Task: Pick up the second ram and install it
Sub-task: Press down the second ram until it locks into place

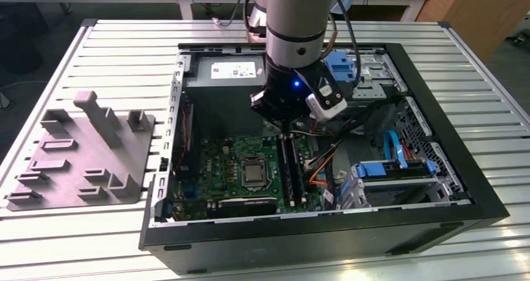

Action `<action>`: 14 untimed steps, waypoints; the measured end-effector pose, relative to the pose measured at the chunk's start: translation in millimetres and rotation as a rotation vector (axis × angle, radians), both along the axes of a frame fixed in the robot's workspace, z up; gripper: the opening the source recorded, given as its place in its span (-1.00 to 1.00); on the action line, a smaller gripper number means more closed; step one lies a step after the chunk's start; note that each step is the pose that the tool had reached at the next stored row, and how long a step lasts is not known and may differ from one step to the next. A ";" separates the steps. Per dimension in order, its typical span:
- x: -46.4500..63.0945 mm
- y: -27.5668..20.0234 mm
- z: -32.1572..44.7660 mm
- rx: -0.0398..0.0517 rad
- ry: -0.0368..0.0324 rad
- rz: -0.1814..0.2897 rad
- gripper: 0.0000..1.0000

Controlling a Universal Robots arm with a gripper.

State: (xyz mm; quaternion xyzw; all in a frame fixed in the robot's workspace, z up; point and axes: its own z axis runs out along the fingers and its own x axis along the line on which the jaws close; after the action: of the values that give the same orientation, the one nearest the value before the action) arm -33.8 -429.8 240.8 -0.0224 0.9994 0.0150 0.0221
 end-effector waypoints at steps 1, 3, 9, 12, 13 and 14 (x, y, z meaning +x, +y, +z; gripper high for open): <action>0.0 -1.2 0.0 0.0000 0.0000 0.000 -0.80; 0.0 -4.6 0.0 0.0000 0.0000 0.000 -0.80; -0.1 -19.0 -0.1 0.0001 -0.0001 0.000 -0.80; -0.1 -26.1 0.0 0.0000 0.0000 0.000 -0.80; -0.1 -28.6 0.0 0.0000 0.0000 0.000 -0.80; -0.1 -31.5 -0.1 0.0001 0.0000 0.000 -0.80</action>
State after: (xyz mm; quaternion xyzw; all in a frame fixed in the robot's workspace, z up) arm -33.9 -461.3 240.7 -0.0223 0.9994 0.0150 0.0222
